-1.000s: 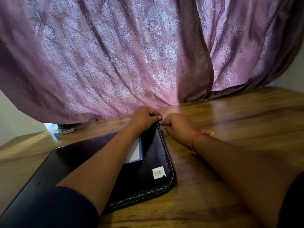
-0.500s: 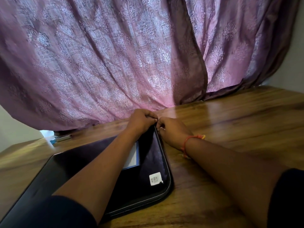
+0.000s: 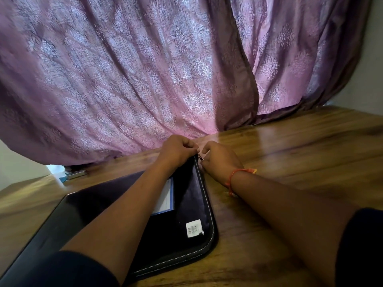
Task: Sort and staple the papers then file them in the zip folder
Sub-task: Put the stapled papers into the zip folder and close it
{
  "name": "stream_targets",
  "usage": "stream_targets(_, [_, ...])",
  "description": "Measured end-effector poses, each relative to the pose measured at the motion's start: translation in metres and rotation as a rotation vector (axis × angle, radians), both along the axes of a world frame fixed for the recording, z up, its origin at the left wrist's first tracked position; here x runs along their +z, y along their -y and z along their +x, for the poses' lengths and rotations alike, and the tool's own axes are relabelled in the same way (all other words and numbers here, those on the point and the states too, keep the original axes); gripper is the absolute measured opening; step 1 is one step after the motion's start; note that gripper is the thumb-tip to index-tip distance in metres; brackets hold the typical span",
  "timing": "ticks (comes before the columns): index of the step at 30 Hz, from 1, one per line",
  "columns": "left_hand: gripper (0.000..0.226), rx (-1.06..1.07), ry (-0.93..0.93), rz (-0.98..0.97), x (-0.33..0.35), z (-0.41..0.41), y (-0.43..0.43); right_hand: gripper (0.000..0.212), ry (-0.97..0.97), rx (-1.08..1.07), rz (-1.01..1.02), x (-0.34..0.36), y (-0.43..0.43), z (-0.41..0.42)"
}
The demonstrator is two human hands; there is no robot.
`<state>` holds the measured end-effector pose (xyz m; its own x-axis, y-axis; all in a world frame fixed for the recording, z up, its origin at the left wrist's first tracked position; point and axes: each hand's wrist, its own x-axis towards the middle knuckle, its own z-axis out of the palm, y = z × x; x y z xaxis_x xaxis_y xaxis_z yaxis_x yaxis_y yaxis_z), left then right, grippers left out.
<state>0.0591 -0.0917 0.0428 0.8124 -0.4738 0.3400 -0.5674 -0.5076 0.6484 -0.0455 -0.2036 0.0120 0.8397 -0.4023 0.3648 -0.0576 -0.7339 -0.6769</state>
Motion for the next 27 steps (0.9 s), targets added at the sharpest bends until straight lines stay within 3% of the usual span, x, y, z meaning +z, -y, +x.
stream_targets(20, [0.004,0.082,0.121,0.013,0.006,0.004,-0.005,0.026,0.011,0.086,-0.419,0.010,-0.005,-0.004])
stream_targets(27, [0.007,0.148,0.178,0.020,0.011,0.009,-0.012,0.021,-0.011,0.151,-0.443,0.014,-0.004,-0.009])
